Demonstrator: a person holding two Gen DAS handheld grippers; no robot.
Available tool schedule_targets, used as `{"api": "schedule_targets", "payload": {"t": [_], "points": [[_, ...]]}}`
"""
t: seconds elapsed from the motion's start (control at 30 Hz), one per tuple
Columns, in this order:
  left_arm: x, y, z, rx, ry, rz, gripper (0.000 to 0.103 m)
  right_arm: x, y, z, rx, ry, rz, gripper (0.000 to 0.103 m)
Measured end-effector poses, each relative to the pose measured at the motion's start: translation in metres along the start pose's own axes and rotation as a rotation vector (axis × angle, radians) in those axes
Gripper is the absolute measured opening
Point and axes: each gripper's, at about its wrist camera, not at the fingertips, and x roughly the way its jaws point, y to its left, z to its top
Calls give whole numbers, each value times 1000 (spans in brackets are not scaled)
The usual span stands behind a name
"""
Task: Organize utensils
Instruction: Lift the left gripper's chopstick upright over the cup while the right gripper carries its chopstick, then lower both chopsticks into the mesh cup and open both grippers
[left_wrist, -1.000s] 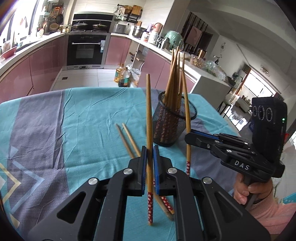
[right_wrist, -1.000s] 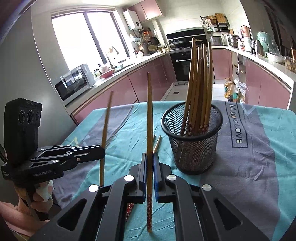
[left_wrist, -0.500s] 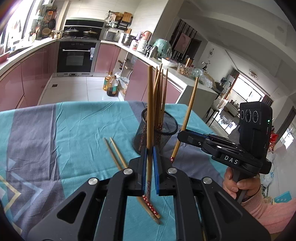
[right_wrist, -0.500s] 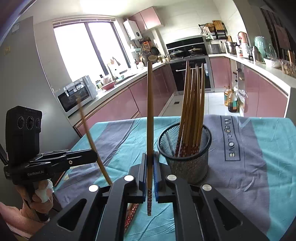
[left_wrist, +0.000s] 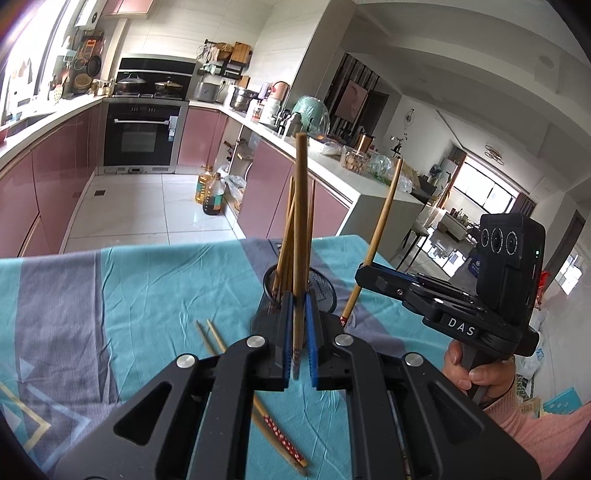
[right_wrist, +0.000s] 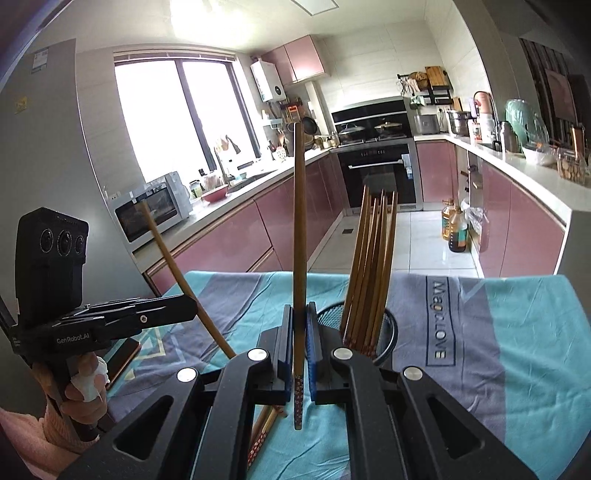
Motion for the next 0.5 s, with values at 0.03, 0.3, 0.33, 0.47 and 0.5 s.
{"api": "schedule_targets", "payload": {"t": [0.03, 0.3, 0.33, 0.47, 0.5], "points": [[0, -1, 3, 3, -2, -3, 7, 0, 0, 2, -3, -4, 0, 6], [5, -6, 24, 29, -24, -11, 7, -1, 1, 17, -25, -32, -3, 6], [6, -7, 27, 33, -28, -8, 7, -2, 1, 18, -25, -35, -4, 6], [7, -9, 36, 39, -39, -10, 7, -3, 2, 24, -28, -51, -5, 6], [8, -10, 38, 41, -42, -10, 7, -3, 2, 25, -32, -55, -6, 6]]}}
